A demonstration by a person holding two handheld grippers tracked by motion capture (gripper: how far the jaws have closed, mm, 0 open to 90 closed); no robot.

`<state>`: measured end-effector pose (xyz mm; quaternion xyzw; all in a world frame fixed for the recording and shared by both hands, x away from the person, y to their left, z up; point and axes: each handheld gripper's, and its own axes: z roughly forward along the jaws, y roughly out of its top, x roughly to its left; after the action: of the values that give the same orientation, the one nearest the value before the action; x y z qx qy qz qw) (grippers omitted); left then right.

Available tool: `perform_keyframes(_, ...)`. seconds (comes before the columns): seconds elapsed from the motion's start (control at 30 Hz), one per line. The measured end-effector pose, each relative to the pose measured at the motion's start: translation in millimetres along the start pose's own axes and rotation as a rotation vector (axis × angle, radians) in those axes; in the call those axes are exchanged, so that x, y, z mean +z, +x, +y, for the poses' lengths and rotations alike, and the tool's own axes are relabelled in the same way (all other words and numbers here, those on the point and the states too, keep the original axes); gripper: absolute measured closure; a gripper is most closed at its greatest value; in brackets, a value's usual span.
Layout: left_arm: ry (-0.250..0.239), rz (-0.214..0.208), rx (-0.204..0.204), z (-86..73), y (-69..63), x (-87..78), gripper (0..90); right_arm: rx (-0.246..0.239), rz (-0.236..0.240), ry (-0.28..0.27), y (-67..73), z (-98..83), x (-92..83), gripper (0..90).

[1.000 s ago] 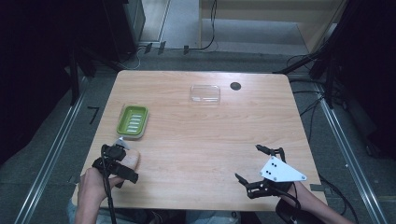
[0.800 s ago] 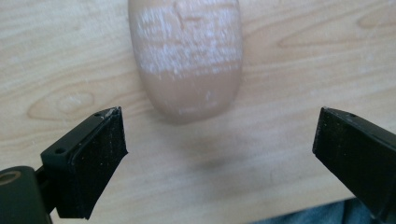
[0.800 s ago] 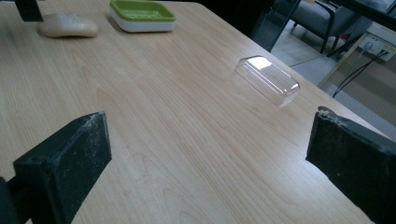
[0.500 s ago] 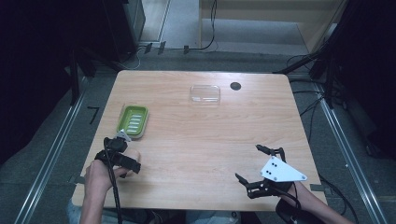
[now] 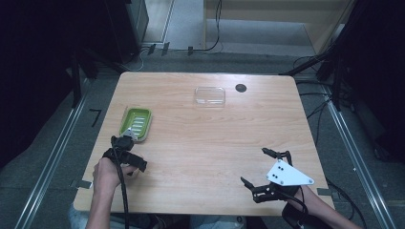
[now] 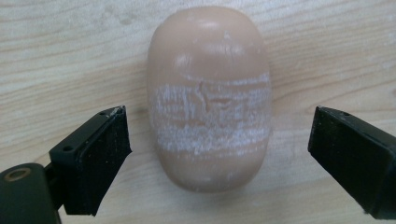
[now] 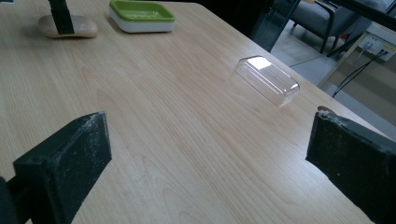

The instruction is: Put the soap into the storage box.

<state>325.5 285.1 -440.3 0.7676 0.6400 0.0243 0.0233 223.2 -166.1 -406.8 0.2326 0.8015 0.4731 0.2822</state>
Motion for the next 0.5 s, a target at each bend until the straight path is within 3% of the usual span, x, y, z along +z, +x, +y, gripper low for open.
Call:
perform_keyframes(0.07, -0.005, -0.006, -0.005, 0.4, -0.5, 1.5, 13.9, -0.001, 0.000, 0.000, 0.1, 0.0, -0.1, 0.0)
perform_keyframes(0.17, -0.006, -0.020, 0.004, 0.4, -0.2, 1.4, 16.0, 0.000, -0.001, -0.001, -0.1, -0.1, -0.2, 0.0)
perform_keyframes(0.5, -0.021, 0.011, -0.020, -0.2, -0.4, 2.9, 27.5, -0.002, 0.000, -0.002, -0.1, -0.1, -0.3, 0.0)
